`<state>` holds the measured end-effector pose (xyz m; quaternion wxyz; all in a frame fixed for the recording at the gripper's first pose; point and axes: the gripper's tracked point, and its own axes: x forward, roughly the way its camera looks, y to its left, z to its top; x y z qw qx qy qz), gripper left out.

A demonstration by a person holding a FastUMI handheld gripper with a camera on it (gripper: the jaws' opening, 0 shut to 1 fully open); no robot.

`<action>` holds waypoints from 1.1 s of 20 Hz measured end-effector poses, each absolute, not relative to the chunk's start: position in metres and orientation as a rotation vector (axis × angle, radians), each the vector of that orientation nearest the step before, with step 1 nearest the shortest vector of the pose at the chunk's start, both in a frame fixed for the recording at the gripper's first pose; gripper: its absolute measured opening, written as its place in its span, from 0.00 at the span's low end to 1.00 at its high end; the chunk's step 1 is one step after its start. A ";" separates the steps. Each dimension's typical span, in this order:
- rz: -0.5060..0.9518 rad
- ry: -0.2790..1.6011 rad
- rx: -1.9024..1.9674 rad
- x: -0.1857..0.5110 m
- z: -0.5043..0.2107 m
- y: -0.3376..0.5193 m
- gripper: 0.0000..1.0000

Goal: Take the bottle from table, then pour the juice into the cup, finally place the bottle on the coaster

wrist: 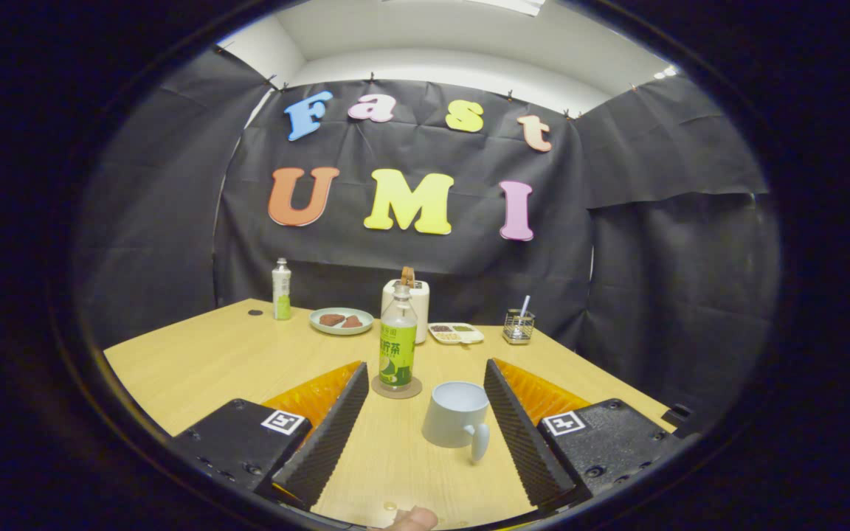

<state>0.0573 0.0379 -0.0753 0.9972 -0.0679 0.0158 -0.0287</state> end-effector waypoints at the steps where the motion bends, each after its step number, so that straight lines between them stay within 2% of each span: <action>1: -0.067 0.029 -0.162 0.049 -0.073 0.034 1.00; 3: -0.087 0.023 -0.206 0.033 -0.065 0.033 1.00; 9: -0.025 -0.009 -0.164 -0.009 -0.038 0.058 1.00; 15: -0.015 0.065 -0.075 -0.040 -0.039 0.056 1.00; 22: -0.011 0.011 -0.146 -0.066 -0.021 0.053 1.00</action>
